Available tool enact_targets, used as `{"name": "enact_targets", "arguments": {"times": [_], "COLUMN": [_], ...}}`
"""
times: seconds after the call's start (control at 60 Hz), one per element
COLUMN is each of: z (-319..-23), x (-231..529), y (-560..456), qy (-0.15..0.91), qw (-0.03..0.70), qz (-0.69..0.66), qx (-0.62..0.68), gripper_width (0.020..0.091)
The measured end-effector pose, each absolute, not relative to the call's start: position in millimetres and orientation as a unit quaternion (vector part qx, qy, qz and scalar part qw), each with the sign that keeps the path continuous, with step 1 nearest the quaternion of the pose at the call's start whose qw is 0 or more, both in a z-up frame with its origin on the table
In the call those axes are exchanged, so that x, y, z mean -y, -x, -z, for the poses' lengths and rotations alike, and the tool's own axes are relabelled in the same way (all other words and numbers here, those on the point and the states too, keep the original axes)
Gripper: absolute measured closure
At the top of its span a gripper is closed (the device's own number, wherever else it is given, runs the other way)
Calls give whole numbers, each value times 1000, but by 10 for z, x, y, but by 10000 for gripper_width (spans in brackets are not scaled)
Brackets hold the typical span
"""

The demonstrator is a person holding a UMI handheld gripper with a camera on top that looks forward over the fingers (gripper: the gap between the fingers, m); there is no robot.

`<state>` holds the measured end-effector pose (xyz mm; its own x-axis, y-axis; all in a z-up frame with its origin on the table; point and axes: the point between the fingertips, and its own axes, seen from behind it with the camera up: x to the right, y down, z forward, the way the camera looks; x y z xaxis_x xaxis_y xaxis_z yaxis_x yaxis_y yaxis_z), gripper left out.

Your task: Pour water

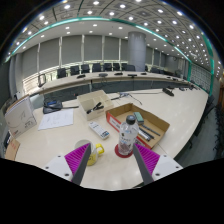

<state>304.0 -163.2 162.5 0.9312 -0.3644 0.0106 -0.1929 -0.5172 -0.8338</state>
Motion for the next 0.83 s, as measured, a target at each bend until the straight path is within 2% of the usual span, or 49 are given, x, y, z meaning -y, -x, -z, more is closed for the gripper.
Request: {"name": "enact_targets", "arguments": {"times": [0.133, 0.333, 0.567, 0.833], "z": [-1975, -2267, -2336, -2259], "x": [2104, 2586, 2775, 2823], "y": [-2495, -1719, -1193, -1233], "qy": [881, 893, 901, 905], "qw": [439, 426, 424, 417], "qz": [103, 86, 63, 71], "qx": [-146, -119, -67, -50], "gripper_width": [242, 241, 242, 241]}}
